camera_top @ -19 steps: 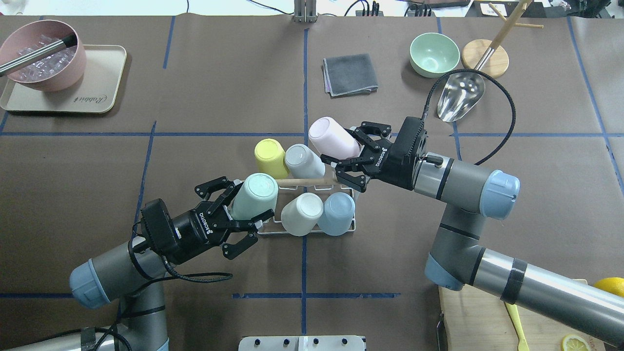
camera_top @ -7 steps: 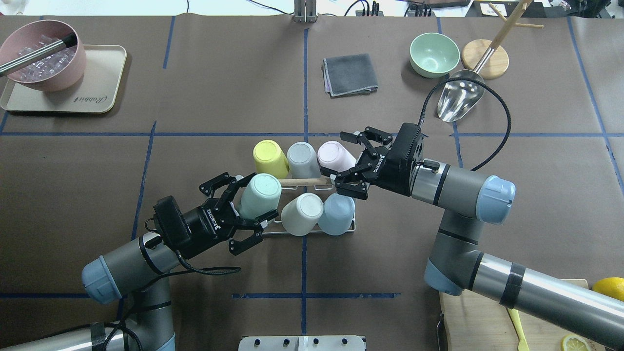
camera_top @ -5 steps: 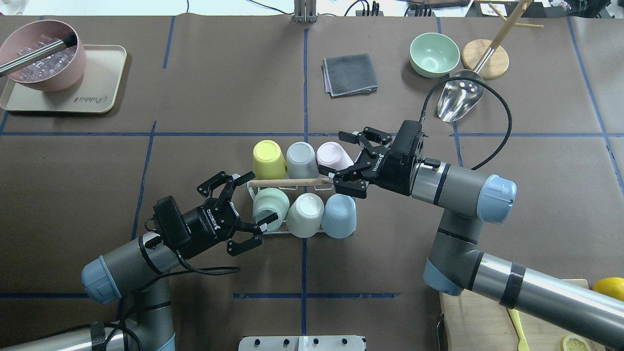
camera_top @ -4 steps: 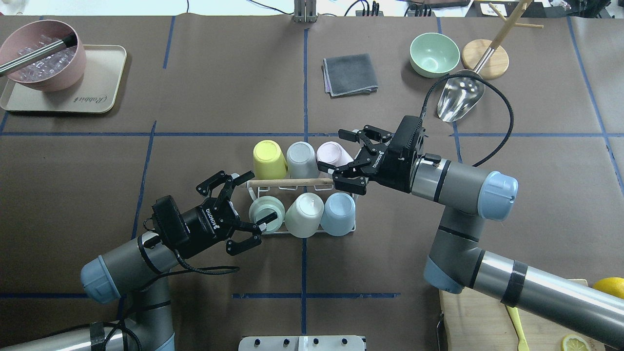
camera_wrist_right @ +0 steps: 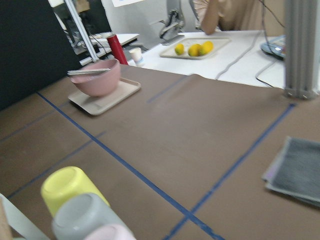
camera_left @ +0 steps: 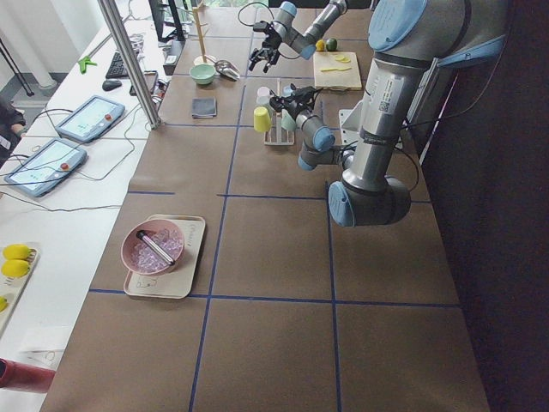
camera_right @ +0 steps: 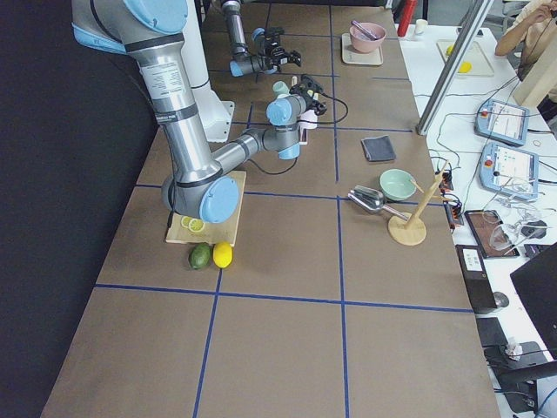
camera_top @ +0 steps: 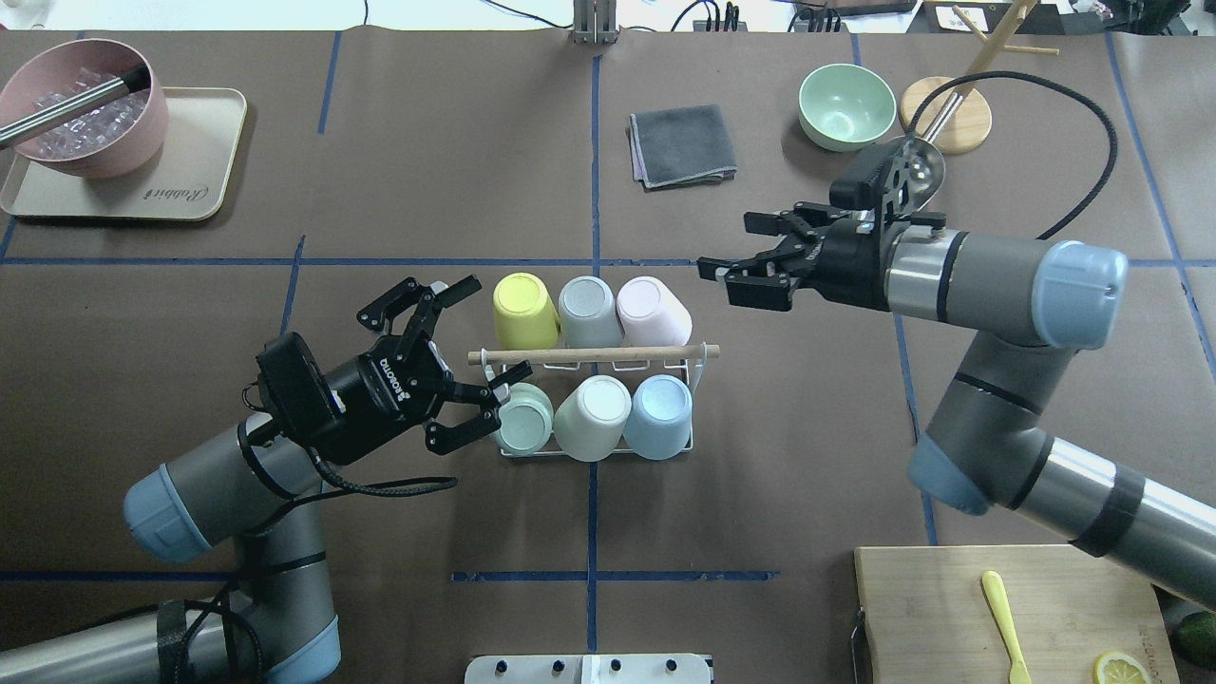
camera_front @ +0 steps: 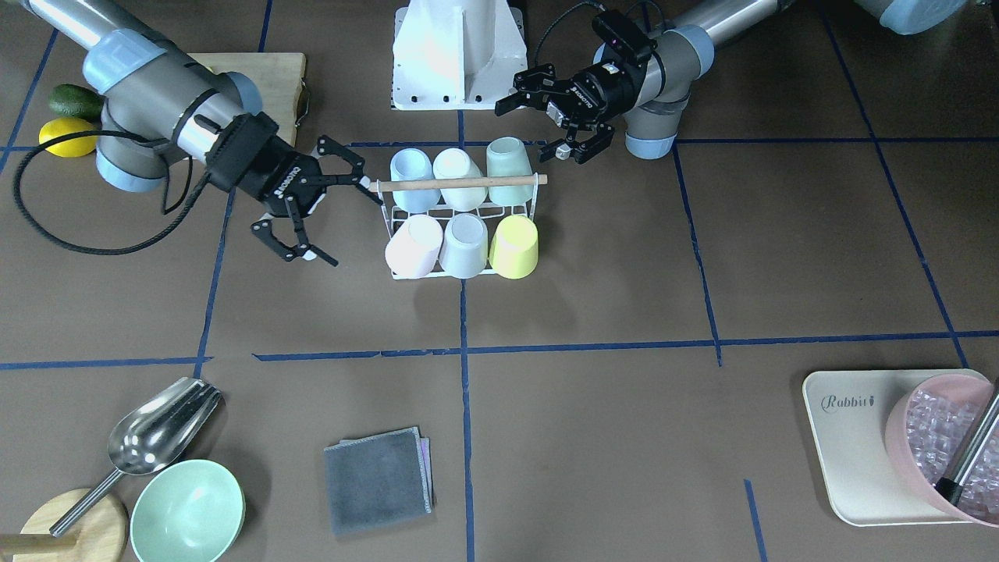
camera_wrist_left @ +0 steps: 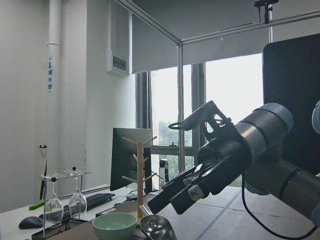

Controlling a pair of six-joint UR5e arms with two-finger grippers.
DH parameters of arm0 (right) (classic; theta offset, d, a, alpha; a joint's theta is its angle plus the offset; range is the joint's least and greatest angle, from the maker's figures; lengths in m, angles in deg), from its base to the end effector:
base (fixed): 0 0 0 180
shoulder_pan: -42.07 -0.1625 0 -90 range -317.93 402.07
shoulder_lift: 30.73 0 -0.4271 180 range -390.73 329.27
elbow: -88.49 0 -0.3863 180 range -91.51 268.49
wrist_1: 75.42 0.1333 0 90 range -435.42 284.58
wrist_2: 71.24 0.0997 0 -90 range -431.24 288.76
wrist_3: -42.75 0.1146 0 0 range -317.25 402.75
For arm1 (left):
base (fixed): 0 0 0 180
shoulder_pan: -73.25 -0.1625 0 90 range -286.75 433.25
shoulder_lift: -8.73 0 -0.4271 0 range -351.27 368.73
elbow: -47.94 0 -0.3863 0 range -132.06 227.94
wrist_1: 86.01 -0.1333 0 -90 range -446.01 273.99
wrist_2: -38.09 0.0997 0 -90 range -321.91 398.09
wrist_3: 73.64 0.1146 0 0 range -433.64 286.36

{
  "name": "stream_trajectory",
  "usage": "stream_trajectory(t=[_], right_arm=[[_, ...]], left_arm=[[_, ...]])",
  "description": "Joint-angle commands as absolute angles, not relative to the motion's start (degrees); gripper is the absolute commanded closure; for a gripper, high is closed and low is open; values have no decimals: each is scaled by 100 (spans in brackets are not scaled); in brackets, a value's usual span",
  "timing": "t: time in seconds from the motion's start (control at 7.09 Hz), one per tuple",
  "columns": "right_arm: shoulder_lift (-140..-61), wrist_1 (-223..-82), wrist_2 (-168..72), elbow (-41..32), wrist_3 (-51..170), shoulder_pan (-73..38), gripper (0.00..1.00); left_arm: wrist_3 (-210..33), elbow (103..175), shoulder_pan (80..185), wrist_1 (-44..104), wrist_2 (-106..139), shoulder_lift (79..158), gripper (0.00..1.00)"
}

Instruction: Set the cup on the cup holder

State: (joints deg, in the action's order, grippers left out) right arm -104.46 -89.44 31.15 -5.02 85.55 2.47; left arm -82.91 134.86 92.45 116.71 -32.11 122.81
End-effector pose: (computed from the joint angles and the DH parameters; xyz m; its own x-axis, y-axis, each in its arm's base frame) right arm -0.3811 -0.4564 0.3313 0.2836 -0.6955 0.6602 -0.3680 0.5568 0.7447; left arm 0.4571 -0.3414 0.2674 0.4284 0.8341 -0.3475 0.7313 -0.0942 0.6756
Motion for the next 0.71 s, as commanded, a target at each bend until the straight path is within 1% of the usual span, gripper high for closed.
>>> stream_trajectory(t=[0.0, 0.28, 0.42, 0.56], right_arm=[[-11174, -9918, 3883, -625, 8600, -517, 0], [-11675, -12258, 5524, -1517, 8600, -1815, 0], [-12347, -13002, 6097, -1870, 8591, -2414, 0], [-12911, -13148, 6677, -1856, 8591, -3081, 0]], left_arm=[[-8331, 13994, 9522, 10643, -3214, 12308, 0], [-8644, 14223, 9846, 9660, -3266, 12439, 0], [-9030, 14590, 10222, 8679, -3580, 12483, 0], [-9400, 15046, 10547, 7765, -4009, 12440, 0]])
